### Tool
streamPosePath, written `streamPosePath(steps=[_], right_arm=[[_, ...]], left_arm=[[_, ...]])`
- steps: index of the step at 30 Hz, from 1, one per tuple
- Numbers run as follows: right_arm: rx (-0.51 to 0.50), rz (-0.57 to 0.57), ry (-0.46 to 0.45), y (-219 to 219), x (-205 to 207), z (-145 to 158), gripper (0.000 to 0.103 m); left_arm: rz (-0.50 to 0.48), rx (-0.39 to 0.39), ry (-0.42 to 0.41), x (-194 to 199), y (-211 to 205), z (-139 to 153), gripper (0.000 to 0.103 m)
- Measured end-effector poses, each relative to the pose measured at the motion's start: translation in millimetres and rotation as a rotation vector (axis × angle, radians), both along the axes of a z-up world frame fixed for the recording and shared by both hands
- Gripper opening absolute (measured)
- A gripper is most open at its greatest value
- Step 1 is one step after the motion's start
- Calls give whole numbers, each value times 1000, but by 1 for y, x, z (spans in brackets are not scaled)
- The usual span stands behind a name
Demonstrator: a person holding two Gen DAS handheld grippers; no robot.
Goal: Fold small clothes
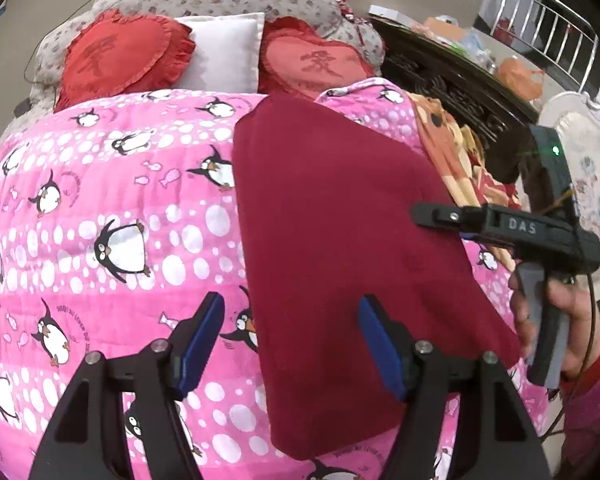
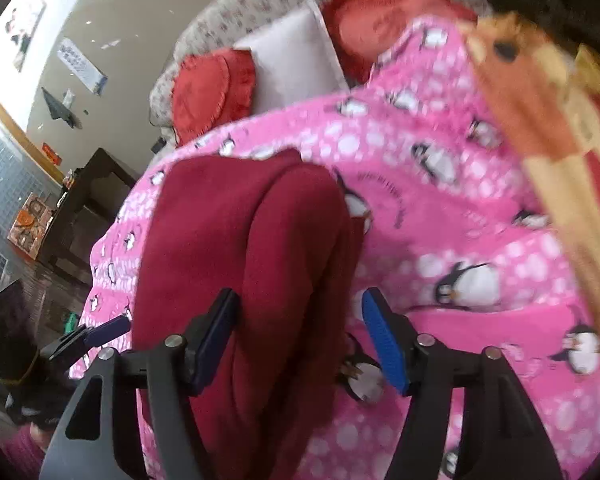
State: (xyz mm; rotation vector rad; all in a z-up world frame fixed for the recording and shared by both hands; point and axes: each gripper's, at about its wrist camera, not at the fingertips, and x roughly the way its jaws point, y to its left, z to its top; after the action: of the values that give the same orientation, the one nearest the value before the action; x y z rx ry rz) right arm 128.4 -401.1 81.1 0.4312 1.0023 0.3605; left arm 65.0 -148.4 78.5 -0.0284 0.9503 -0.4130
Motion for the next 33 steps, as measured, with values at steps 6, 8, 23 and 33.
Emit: streamPosePath(steps=[6, 8, 23, 33], right_arm=[[-84, 66, -268, 30, 1, 43, 0], [-98, 97, -343, 37, -3, 51, 0], [-42, 19, -168, 8, -16, 23, 19], [-177, 89, -73, 30, -45, -2, 19]], left_arm=[[15, -20, -30, 2, 2, 5, 73], [23, -24, -31, 5, 0, 3, 73], [40, -5, -27, 9, -2, 1, 77], [50, -17, 1, 11, -1, -5, 80]])
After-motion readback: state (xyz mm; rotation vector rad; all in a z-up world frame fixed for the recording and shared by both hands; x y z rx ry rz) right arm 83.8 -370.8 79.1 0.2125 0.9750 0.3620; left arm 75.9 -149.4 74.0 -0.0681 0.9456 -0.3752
